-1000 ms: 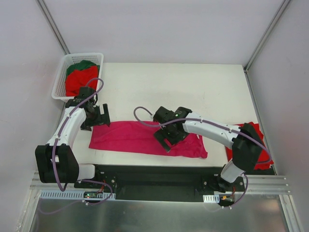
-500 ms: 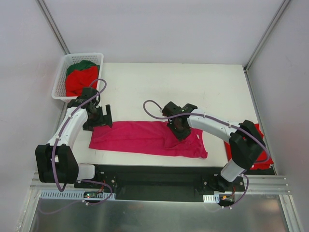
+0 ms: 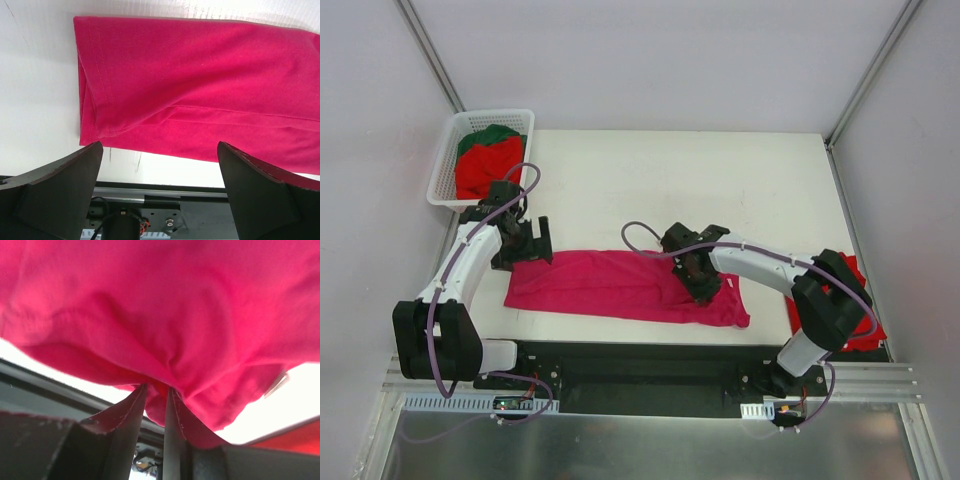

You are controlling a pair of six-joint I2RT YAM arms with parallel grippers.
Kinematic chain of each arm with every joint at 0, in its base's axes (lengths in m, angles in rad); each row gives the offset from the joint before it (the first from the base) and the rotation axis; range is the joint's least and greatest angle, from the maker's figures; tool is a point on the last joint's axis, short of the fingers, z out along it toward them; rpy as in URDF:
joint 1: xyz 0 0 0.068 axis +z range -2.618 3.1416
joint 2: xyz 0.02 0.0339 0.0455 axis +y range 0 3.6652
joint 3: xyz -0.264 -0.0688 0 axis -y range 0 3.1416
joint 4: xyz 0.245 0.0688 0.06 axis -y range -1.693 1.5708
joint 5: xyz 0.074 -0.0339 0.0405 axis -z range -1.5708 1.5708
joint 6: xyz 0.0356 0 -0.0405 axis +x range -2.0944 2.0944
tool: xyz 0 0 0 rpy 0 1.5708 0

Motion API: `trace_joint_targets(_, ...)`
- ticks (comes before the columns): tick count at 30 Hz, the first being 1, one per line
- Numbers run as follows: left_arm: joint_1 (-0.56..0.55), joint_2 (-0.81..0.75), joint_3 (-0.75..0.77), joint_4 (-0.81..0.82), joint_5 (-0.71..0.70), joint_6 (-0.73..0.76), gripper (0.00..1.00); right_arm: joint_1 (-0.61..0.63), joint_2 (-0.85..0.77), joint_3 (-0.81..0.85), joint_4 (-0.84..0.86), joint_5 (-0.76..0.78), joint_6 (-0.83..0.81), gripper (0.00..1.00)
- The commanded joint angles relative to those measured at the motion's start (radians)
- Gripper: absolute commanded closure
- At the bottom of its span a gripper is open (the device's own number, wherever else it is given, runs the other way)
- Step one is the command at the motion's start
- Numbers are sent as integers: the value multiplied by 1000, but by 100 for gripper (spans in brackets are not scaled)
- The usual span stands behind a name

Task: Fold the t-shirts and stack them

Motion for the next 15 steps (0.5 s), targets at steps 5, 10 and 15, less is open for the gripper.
trace_joint_targets(5,-4,22,28,-16,6,3,1,29,-136,-54,-73,-28,40,72)
trace_joint_targets(10,-4,29,28,-14,5,2,1,49,-146,-78,-63,-59,62,70)
trace_joint_targets(15,-4,23,18,-14,6,2,1,70,-159,-117,-1,-96,114,69)
